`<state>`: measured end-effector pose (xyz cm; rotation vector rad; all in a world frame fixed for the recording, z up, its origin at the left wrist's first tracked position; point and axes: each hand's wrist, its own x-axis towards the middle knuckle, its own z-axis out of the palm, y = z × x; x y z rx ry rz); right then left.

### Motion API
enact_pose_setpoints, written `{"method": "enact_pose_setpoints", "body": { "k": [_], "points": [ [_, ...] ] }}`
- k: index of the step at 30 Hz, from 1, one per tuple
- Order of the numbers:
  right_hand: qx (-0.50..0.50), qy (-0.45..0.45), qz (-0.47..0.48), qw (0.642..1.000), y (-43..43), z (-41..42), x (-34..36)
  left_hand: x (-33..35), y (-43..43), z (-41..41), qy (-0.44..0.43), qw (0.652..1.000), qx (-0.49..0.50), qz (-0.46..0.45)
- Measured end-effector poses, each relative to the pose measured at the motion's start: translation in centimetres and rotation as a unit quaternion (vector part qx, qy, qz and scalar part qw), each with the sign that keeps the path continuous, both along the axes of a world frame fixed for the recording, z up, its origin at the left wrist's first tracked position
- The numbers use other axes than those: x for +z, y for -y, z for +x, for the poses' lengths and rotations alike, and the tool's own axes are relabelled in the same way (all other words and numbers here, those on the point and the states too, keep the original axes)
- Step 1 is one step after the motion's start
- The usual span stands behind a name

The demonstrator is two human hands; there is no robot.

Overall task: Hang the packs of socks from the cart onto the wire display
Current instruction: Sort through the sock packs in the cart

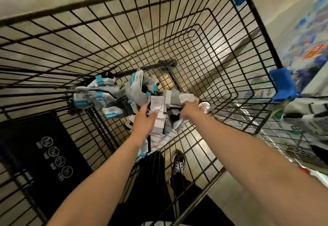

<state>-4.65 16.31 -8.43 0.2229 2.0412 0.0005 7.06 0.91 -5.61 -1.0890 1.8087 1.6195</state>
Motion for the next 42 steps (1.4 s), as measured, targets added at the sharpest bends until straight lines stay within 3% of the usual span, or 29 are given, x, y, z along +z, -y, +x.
{"method": "enact_pose_setpoints", "body": {
  "k": [3,7,9,12,13,18,21,24,28,31,35,42],
  "points": [
    [-0.008,-0.026,-0.009,1.0,-0.1,1.3,-1.1,-0.9,-0.3,0.3,0.011,1.0,0.007,0.003],
    [-0.128,-0.141,-0.085,0.978,0.1,1.2,0.2,-0.8,-0.3,-0.1,0.014,1.0,0.021,-0.018],
    [-0.221,-0.232,-0.193,0.928,0.7,0.5,2.1,-0.4,-0.1,-0.4,-0.005,0.999,0.049,-0.01],
    [-0.26,-0.36,-0.336,0.831,1.5,-0.6,4.6,-0.2,0.3,-1.0,-0.037,0.996,0.086,-0.012],
    [-0.257,-0.367,-0.354,0.821,1.6,-0.7,4.9,-0.2,0.4,-1.3,-0.036,0.995,0.096,-0.017],
    [-0.235,-0.221,-0.273,0.906,0.5,0.4,2.8,-0.6,0.8,-1.8,-0.035,0.992,0.118,-0.03],
    [-0.214,-0.148,-0.248,0.933,-0.1,1.5,1.6,-1.2,0.5,-1.3,-0.027,0.993,0.115,-0.023],
    [-0.17,-0.159,-0.223,0.947,-0.1,1.9,1.4,-1.4,0.3,-1.0,-0.01,0.993,0.114,-0.019],
    [-0.164,-0.21,-0.22,0.938,0.0,1.2,1.3,-1.6,0.1,-1.0,-0.001,0.993,0.117,-0.014],
    [-0.234,-0.236,-0.245,0.911,0.0,0.4,1.0,-1.6,0.2,-1.2,0.002,0.993,0.117,-0.019],
    [-0.18,-0.169,-0.214,0.945,0.5,0.2,-0.1,-1.8,0.2,-1.2,-0.002,0.994,0.102,-0.023],
    [-0.187,-0.196,-0.307,0.912,0.5,1.3,-0.1,-1.2,-0.6,-1.0,-0.013,0.994,0.101,-0.036]
  ]
}}
